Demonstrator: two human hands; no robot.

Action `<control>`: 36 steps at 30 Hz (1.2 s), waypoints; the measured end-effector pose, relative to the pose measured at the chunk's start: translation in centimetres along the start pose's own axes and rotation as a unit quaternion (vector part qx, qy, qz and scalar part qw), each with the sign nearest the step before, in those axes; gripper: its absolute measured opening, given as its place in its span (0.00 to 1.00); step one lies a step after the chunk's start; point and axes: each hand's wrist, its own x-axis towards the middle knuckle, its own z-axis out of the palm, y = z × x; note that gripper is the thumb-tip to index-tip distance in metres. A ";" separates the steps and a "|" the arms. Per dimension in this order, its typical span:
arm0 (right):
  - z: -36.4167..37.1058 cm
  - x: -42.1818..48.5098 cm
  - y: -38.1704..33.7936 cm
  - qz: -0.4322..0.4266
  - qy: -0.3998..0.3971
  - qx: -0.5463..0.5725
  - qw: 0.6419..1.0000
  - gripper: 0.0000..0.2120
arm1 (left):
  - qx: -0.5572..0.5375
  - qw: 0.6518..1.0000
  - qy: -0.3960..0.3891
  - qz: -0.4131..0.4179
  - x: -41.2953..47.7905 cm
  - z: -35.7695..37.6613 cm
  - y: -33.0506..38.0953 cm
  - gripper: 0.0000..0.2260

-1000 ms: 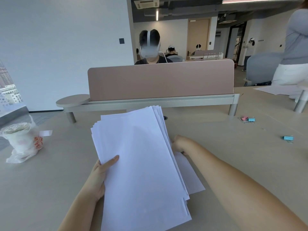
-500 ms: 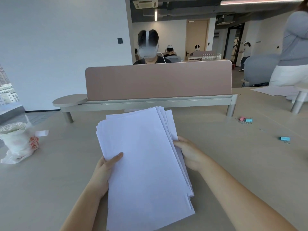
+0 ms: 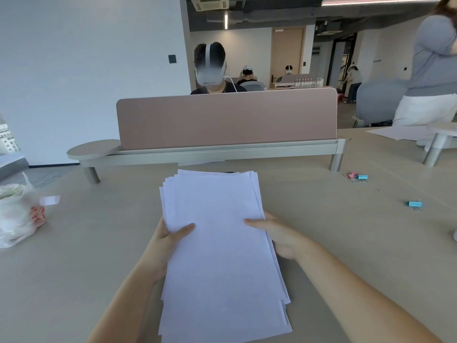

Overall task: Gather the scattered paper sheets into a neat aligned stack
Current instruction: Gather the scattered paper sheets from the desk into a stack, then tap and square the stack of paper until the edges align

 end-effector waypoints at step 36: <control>-8.4 -8.0 -1.7 -0.002 0.145 0.206 0.968 0.21 | 0.025 0.986 -0.024 -0.161 0.1 -0.1 0.6 0.19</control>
